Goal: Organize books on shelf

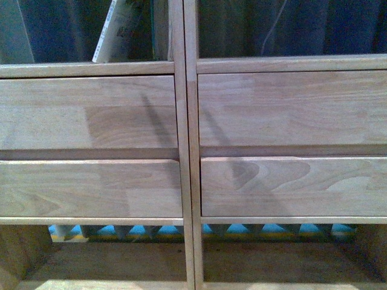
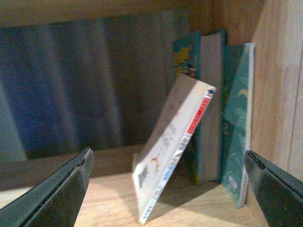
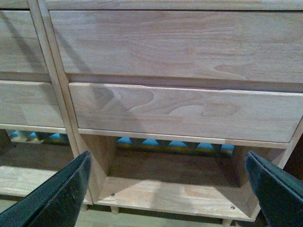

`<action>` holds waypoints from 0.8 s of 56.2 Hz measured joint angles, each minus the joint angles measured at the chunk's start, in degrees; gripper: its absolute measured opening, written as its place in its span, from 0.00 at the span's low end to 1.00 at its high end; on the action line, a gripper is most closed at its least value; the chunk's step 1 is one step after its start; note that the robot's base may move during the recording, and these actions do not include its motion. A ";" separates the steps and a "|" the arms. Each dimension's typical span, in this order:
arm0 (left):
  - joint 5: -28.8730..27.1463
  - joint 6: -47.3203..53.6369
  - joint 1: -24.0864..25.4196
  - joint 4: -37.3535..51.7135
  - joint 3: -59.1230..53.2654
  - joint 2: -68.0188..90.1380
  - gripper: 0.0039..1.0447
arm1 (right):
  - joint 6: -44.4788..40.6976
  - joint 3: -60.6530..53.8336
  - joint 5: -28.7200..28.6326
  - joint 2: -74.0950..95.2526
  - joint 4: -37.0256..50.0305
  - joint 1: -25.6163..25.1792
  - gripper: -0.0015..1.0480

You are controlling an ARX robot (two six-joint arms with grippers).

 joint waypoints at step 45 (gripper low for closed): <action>-1.68 -6.69 7.87 -13.86 -50.80 -47.67 0.03 | 0.00 -3.10 0.04 -3.04 0.50 0.07 0.31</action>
